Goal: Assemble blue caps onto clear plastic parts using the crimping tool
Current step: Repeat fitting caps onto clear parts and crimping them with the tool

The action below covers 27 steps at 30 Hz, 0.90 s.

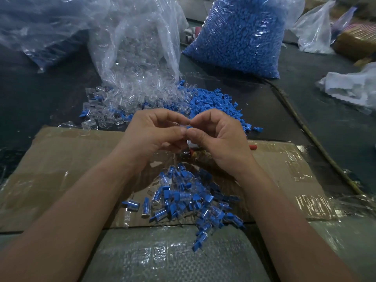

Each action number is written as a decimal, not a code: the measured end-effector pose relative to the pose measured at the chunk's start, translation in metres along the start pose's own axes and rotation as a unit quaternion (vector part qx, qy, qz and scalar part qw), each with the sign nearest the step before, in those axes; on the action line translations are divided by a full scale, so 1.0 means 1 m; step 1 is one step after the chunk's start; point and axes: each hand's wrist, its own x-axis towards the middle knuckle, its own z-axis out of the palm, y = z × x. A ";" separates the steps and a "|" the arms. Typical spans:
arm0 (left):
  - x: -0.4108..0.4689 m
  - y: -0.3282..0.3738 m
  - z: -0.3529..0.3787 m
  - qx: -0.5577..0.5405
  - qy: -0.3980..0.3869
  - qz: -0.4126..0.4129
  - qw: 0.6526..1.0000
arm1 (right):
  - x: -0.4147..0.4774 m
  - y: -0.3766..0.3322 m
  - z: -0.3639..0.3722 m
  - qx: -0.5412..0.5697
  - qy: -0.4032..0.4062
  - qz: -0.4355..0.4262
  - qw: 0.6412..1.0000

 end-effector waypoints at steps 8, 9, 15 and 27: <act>0.001 -0.003 0.001 0.037 0.025 -0.009 0.999 | 0.000 0.003 -0.002 -0.052 -0.032 -0.016 0.998; 0.001 -0.004 0.001 0.022 0.030 -0.015 0.999 | 0.000 0.002 -0.002 -0.051 -0.034 -0.023 0.998; 0.002 -0.003 0.001 -0.009 0.023 -0.045 0.999 | -0.002 0.003 -0.001 -0.046 -0.021 -0.061 0.997; 0.001 0.002 0.000 -0.059 -0.009 -0.064 0.996 | -0.003 0.003 -0.003 -0.100 0.021 -0.088 0.991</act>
